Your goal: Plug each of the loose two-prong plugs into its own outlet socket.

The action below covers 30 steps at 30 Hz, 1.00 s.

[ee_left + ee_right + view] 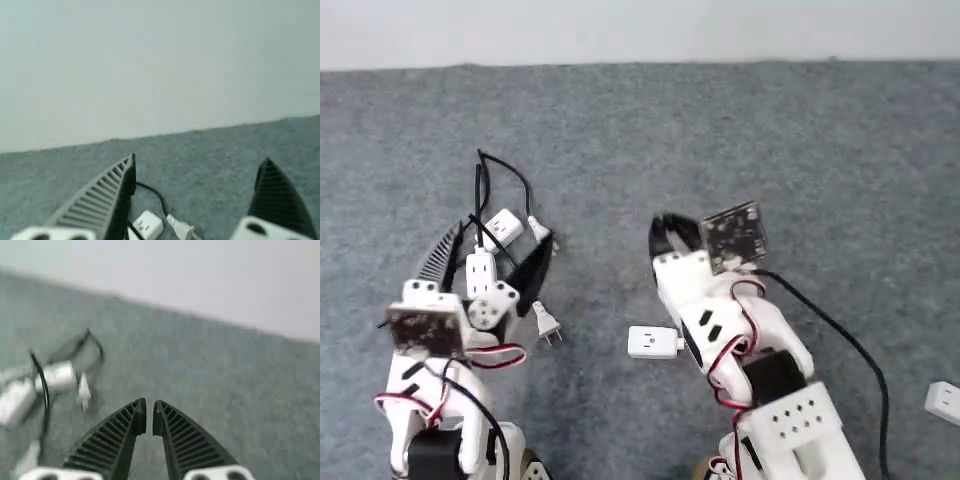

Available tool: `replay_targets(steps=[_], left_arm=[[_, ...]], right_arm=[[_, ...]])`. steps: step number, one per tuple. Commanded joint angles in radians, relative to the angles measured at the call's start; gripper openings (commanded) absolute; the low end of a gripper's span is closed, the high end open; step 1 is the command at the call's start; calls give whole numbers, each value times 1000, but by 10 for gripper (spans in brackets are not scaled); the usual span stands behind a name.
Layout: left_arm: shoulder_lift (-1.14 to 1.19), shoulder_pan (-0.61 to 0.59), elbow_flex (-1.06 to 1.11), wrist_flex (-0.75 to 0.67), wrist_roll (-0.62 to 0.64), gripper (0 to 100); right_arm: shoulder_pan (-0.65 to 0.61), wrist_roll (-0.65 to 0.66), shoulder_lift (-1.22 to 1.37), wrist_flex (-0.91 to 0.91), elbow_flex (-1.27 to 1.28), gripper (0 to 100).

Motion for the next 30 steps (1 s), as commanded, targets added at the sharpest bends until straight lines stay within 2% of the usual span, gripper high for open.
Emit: replay_targets(steps=[1,4,9,14,17,23,26,30], left_arm=[[-2,-15,-56,143,-37,371],[0,-25,-53,198,-43,371],[115,-204,-58,146,-37,371],[436,-281,-130,52,-28,371],[681,-368,-239,35,46,371],[1119,-473,-364,-104,110,371],[1263,-503,-401,-161,123,371],[1330,-512,-421,-173,170,371]], right_arm=[[2,75,-62,162,-100,36],[-39,83,-42,213,-112,36],[-119,84,88,246,-164,36],[-139,77,334,274,-275,36],[-165,74,509,255,-333,36],[-298,11,900,180,-480,36],[-329,6,1107,196,-608,39],[-331,2,1353,283,-812,41]])
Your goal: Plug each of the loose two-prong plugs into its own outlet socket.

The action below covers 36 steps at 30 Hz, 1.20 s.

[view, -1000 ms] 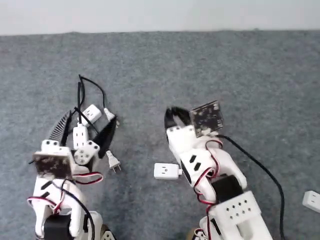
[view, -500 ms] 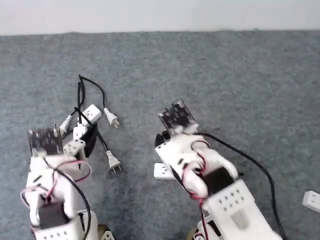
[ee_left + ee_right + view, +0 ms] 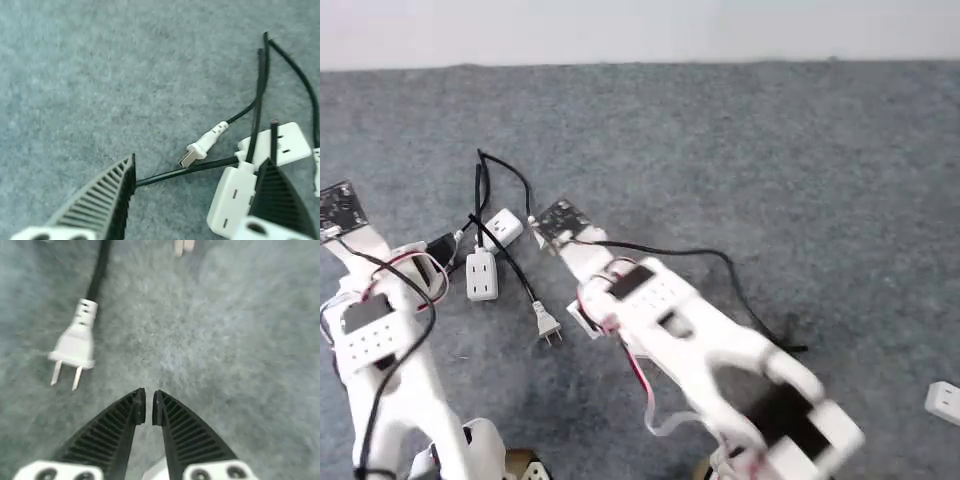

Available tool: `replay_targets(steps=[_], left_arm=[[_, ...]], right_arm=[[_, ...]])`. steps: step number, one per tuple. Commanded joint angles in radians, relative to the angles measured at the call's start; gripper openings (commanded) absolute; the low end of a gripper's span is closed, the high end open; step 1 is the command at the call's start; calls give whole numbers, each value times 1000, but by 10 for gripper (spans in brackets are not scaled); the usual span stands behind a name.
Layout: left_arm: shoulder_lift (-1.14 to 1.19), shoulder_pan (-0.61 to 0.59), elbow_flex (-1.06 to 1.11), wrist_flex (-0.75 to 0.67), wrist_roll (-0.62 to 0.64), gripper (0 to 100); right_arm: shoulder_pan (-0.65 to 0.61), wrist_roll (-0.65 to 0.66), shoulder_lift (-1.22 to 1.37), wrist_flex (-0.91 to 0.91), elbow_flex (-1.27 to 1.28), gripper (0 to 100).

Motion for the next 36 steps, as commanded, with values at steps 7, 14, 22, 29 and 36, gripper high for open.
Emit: replay_targets(steps=[7,14,22,29,36], left_arm=[[57,-92,-41,-100,97,371],[57,-114,-42,-107,115,371],[55,-114,-44,-110,112,371],[55,-114,-38,-129,110,371],[55,-114,-38,-129,110,371]], right_arm=[[-39,-233,384,159,-548,41],[-90,-295,498,242,-858,41],[-111,-546,507,377,-939,42],[-133,-471,509,409,-934,42],[-143,-462,509,495,-936,182]])
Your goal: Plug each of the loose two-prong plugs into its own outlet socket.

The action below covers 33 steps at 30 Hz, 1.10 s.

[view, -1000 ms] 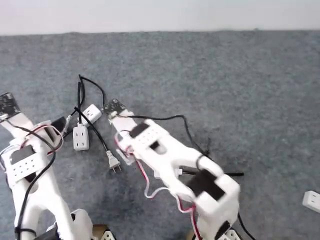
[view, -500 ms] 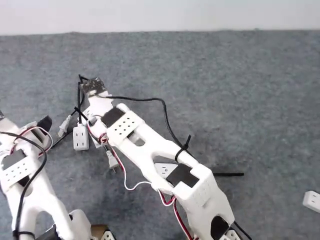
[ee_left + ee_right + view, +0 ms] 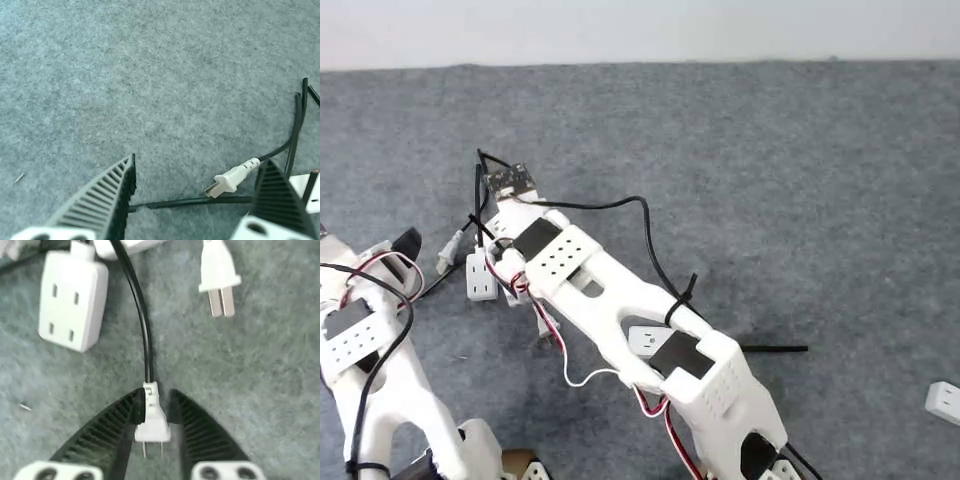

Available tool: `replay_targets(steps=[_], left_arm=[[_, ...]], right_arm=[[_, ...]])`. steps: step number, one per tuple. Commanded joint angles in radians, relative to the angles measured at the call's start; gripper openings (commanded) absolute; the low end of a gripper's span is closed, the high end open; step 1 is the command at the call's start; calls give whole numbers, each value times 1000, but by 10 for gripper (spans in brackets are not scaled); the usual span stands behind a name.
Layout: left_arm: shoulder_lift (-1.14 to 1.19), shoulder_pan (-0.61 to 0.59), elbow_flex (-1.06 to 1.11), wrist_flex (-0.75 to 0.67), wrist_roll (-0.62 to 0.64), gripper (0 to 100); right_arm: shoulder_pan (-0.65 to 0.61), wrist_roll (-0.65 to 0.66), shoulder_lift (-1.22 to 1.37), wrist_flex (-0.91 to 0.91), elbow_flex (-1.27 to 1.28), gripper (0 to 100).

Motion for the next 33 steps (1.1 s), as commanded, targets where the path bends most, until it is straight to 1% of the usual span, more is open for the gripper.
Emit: replay_targets(steps=[1,4,7,10,23,30,31,33], left_arm=[[0,-3,-27,-25,8,371],[0,-3,-27,-25,8,371],[0,-3,-25,-25,8,371],[0,-3,-25,-25,8,371],[0,-3,-25,-26,8,371],[0,-3,-25,-26,8,371],[0,-3,-25,-26,8,371],[0,-3,-25,-26,8,371]], right_arm=[[-12,18,-8,53,-54,205],[-38,5,-15,108,-54,223],[-74,-94,-5,127,-54,223],[-88,-129,7,122,-57,223],[-81,-133,114,33,-58,223],[-70,-130,133,13,-58,221],[-65,-130,133,13,-58,207],[-54,-130,134,13,-58,146]])
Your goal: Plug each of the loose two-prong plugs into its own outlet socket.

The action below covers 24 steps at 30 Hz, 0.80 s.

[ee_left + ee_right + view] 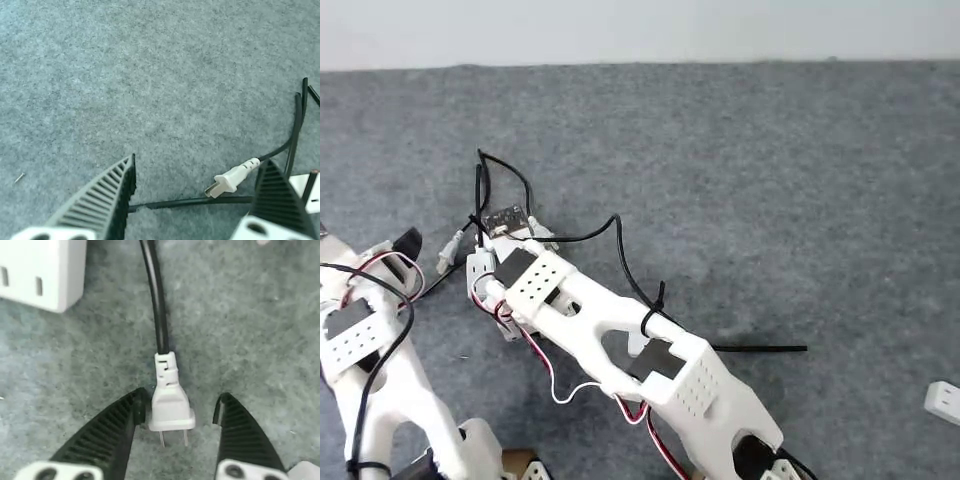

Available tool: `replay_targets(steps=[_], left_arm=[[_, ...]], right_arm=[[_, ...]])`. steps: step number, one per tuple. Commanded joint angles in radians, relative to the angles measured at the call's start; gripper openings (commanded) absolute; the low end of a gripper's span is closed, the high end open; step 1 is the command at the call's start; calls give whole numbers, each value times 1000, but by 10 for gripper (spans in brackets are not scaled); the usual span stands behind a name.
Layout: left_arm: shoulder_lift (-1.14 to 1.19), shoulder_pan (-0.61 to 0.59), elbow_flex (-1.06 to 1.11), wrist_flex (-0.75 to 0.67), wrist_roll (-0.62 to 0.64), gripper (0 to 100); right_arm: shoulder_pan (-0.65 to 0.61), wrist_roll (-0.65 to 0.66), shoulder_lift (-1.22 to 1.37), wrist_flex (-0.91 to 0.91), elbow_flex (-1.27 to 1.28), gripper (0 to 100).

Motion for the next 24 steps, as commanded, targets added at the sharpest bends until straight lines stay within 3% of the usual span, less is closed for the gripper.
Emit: replay_targets(steps=[1,4,16,21,24], left_arm=[[0,-3,-25,-26,8,371],[0,-3,-25,-26,8,371],[0,-3,-25,-26,8,371],[0,5,-25,-25,6,371],[0,6,-30,-26,6,371]], right_arm=[[31,-9,-2,-25,-52,99],[51,-11,-2,-25,-49,5],[64,6,-2,-15,-48,8],[64,164,-18,38,-74,8],[65,186,-39,131,-130,8]])
